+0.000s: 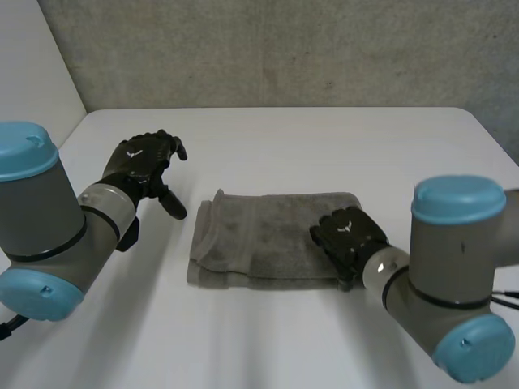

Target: Fold the towel.

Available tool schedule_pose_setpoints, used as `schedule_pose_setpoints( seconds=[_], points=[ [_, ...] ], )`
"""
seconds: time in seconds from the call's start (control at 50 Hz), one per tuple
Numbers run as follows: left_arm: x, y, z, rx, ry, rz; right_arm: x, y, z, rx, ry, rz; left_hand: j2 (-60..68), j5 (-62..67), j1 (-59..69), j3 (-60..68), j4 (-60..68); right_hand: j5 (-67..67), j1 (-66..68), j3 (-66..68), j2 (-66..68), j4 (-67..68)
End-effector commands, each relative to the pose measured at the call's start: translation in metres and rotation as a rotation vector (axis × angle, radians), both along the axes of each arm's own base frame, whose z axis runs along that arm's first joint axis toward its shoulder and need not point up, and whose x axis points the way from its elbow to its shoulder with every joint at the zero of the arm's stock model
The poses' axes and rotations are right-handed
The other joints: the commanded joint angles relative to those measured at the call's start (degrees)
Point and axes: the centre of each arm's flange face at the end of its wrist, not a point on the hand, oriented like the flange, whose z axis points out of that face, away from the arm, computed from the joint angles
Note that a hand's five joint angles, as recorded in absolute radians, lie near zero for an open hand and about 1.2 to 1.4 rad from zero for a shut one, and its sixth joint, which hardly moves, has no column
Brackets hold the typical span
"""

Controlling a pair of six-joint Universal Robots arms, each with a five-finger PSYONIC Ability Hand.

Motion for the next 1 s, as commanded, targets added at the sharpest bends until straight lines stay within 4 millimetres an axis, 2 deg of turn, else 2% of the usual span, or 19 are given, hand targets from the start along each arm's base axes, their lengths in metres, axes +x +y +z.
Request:
schedule_pose_setpoints(
  seconds=[0.02,0.1,0.2,0.56,0.64,0.74,0.84,0.94,0.98,1.0],
  points=[
    [-0.001,0.000,-0.004,0.011,-0.004,-0.001,-0.028,-0.009,-0.019,-0.018,-0.010,-0.085,-3.6,-2.4,-4.5,-4.0,-4.0,0.4,-1.3,-1.6,-2.8,-2.0],
    [0.000,0.000,-0.004,0.010,-0.003,-0.001,-0.042,-0.017,-0.021,-0.052,-0.024,-0.129,-3.6,-2.4,-4.5,-4.0,-4.0,0.9,-0.8,-1.1,-2.3,-1.5],
    [-0.001,-0.001,-0.006,0.011,-0.004,-0.001,-0.051,-0.020,-0.025,-0.063,-0.021,-0.155,-3.6,-2.4,-4.5,-4.0,-4.0,1.9,0.2,-0.1,-1.3,-0.4],
    [-0.001,0.000,-0.015,0.035,-0.015,-0.005,-0.052,-0.015,-0.031,-0.069,-0.033,-0.152,-3.6,-2.4,-4.5,-4.0,-4.0,12.9,11.2,10.8,9.6,10.5],
    [-0.001,0.001,-0.016,0.037,-0.016,-0.005,-0.051,-0.014,-0.032,-0.071,-0.041,-0.149,-3.6,-2.4,-4.5,-4.0,-4.0,19.6,17.9,17.6,16.4,17.2],
    [-0.001,0.001,-0.015,0.036,-0.016,-0.003,-0.050,-0.015,-0.032,-0.091,-0.052,-0.152,-3.6,-2.4,-4.5,-4.0,-4.0,40.4,38.7,38.4,37.2,38.0],
    [0.000,0.001,-0.015,0.035,-0.014,-0.003,-0.049,-0.015,-0.031,-0.091,-0.059,-0.149,-3.6,-2.4,-4.5,-4.0,-4.0,53.1,51.4,51.1,49.9,50.7],
    [0.000,0.001,-0.010,0.025,-0.008,-0.001,-0.049,-0.021,-0.026,-0.109,-0.055,-0.145,-3.8,-2.6,-4.7,-4.2,-4.2,53.2,51.5,51.1,50.0,50.8],
    [0.000,0.000,-0.008,0.019,-0.006,-0.001,-0.045,-0.030,-0.012,-0.159,-0.065,-0.145,-3.6,-2.4,-4.5,-4.0,-4.0,53.2,51.5,51.1,50.0,50.8],
    [-0.001,-0.001,-0.005,0.010,-0.002,-0.001,-0.045,-0.030,-0.012,-0.160,-0.066,-0.145,-3.6,-2.4,-4.5,-4.0,-4.0,53.2,51.5,51.1,50.0,50.8]
  ],
)
